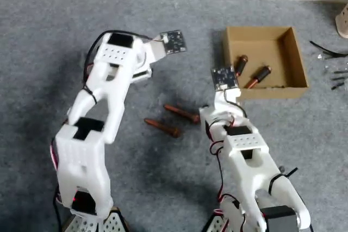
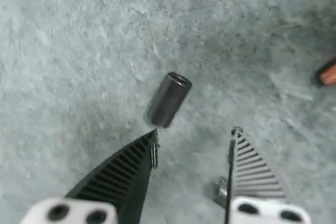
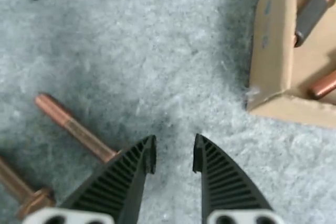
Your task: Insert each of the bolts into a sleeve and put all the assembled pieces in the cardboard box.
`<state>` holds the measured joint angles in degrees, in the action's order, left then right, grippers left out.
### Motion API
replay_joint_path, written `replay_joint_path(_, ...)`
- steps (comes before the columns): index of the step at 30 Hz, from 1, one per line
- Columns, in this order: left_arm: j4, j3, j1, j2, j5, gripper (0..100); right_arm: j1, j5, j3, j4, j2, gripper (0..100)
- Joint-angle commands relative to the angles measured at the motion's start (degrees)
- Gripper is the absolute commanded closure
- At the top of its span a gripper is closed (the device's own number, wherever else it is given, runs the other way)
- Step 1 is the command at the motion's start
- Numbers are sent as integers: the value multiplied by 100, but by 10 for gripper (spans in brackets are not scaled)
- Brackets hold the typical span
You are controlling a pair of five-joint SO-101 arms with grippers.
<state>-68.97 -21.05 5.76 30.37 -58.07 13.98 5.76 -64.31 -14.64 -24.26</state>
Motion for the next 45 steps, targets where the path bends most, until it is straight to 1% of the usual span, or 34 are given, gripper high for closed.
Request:
replay_joint_path(1,-273,-787,-84,242,-229,787,-92,-9,31,163,-171,892)
replay_joint_path(6,-316,-1569,-84,1059,-308,787,-92,-9,31,171,-171,892)
replay_joint_path(13,-334,-3108,-198,2325,-290,786,-92,0,31,171,-171,892)
replay_joint_path(17,-352,-3741,-198,2993,-281,786,-92,0,31,171,-171,892)
replay_joint_path(22,-607,-4365,-198,3609,-281,786,-92,0,40,171,-171,892)
replay_joint_path(27,-1073,-4901,-233,3987,-308,795,-84,0,40,171,-171,892)
replay_joint_path(29,-1231,-5024,-251,4075,-308,856,-84,0,40,171,-171,892)
replay_joint_path(31,-1336,-5086,-268,4136,-308,966,-84,0,40,171,-171,892)
replay_joint_path(32,-1363,-5095,-268,4163,-308,1000,-84,0,40,171,-171,892)
replay_joint_path(34,-1433,-5103,-277,4198,-308,971,-84,0,40,171,-171,892)
replay_joint_path(36,-1538,-5112,-277,4198,-308,998,-92,0,40,171,-171,892)
replay_joint_path(39,-1776,-5121,-259,4171,-290,993,-92,0,31,171,-171,892)
replay_joint_path(42,-2391,-5552,-242,4101,-290,993,-92,0,31,171,-171,892)
replay_joint_path(45,-3121,-6281,-233,4022,-281,993,-101,0,48,171,-171,892)
